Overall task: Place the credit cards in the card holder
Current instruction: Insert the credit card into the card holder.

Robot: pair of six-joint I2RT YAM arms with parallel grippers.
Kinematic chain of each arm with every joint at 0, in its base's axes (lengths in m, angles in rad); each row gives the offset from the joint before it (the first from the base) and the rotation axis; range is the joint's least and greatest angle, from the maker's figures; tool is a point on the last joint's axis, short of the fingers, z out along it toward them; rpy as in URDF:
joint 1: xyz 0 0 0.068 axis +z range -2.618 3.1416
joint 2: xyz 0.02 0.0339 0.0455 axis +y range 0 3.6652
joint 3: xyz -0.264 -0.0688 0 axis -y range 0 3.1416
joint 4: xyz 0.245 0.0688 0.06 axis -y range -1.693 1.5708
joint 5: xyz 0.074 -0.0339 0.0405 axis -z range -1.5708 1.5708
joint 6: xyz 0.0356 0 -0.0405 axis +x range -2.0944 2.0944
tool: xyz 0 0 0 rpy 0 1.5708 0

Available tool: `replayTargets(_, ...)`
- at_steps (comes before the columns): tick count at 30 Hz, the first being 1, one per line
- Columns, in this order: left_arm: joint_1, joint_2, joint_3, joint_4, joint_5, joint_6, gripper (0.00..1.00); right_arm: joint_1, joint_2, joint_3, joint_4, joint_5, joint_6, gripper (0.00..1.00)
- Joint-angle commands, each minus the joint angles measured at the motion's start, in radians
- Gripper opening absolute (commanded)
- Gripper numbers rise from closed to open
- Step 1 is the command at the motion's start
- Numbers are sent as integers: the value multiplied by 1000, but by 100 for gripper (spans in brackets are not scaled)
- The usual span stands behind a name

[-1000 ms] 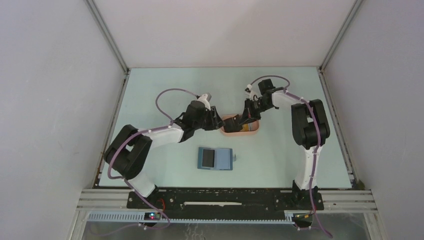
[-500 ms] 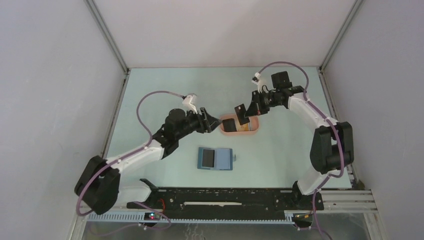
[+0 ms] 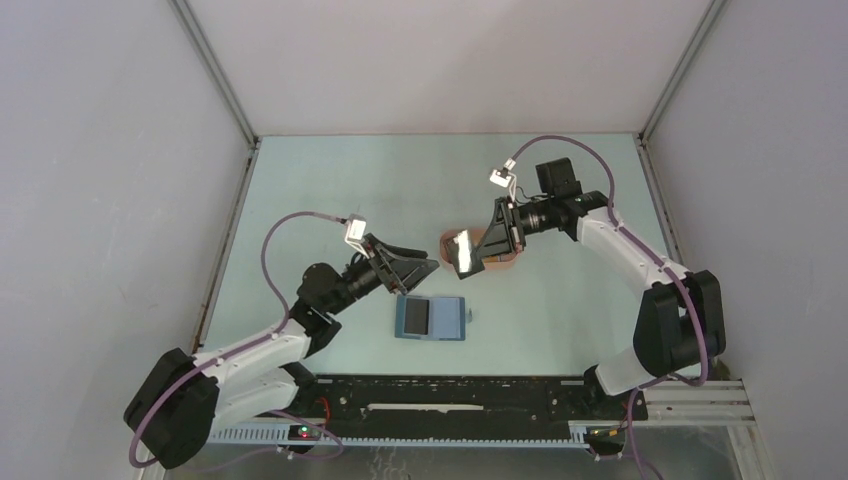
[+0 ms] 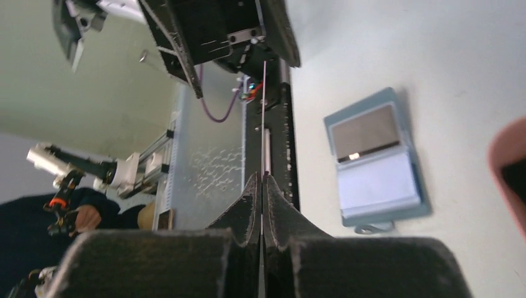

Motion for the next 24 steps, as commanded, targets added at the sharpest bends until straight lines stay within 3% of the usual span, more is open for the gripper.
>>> replayTargets(1,-31,20,-5,191,24,-78,74,43,-45,4,56,-103,12,0)
replayTargets(5,-56,59,20,210,8,-93,73,56,-42,4,58,-110,15,0)
replayTargets(13,-75,136,52,275,25,-120,52,88,-29,5,57,-114,14,0)
replayTargets(18,-78,174,56,335,50,-152,35,95,-21,4,53,-108,8,0)
replayTargets(24,-79,188,55,359,68,-161,24,100,-18,3,42,-96,-6,0)
